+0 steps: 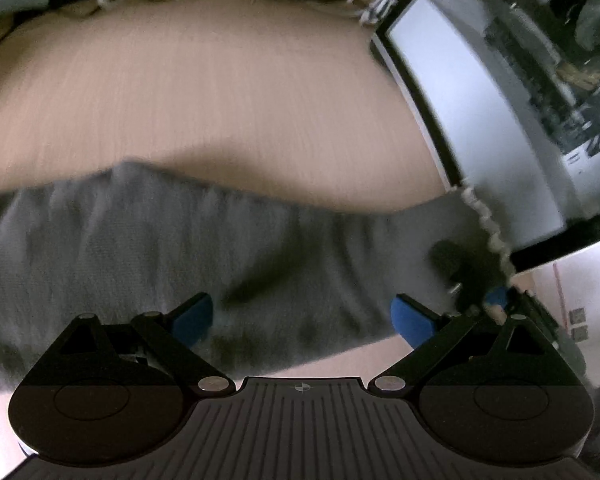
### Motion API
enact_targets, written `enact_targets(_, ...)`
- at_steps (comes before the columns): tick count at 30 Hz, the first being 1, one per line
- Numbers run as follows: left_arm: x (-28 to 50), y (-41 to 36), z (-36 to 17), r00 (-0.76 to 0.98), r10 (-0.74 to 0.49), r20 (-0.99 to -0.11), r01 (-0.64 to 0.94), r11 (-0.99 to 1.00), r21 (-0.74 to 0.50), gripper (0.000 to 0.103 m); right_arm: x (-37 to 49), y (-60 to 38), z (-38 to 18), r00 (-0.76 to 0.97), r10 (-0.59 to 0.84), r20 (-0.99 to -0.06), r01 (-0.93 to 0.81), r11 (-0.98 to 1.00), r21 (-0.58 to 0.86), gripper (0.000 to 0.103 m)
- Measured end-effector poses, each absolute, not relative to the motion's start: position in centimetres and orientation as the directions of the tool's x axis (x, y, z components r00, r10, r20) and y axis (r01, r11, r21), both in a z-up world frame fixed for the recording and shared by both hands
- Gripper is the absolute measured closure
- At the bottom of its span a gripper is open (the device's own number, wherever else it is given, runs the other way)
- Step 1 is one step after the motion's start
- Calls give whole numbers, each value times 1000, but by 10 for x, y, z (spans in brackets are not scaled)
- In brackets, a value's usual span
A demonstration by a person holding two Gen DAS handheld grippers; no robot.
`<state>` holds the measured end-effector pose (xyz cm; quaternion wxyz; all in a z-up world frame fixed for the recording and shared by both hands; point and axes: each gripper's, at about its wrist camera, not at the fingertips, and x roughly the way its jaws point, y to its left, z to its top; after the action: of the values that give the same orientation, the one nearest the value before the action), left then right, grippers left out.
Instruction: Fold clothes
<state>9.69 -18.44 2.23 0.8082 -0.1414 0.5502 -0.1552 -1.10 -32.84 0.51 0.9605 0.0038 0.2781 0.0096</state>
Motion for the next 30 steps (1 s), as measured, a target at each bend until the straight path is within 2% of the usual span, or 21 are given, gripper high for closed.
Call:
enact_targets(3, 104, -188, 41, 373, -434, -820, 124, 899, -419, 4, -16, -297, -2, 852, -6, -524, -124, 969, -214, 77)
enact_targets(6, 111, -197, 55, 398, -418, -817, 152, 908, -390, 4, -19, -278, -10, 846, 1, -534, -202, 926, -318, 76)
enact_targets(12, 123, -228, 62, 409, -376, -831, 229, 924, -306, 4, -19, -250, -18, 832, 51, -552, -320, 858, -403, 71)
enact_targets(17, 132, -239, 39, 414, -240, -878, 225, 962, -157, 5, -21, -246, -17, 823, 91, -561, -356, 852, -384, 65)
enact_targets(21, 137, -232, 16, 378, -180, -908, 194, 975, -112, 4, -18, -267, -8, 790, 163, -590, -362, 902, -236, 61)
enact_targets(26, 137, -222, 7, 370, -185, -911, 182, 975, -124, 4, -16, -317, 11, 720, 345, -602, -352, 929, 112, 52)
enact_targets(30, 135, -217, 7, 370, -202, -907, 186, 972, -141, 3, -8, -368, 14, 723, 389, -572, -162, 899, 407, 52)
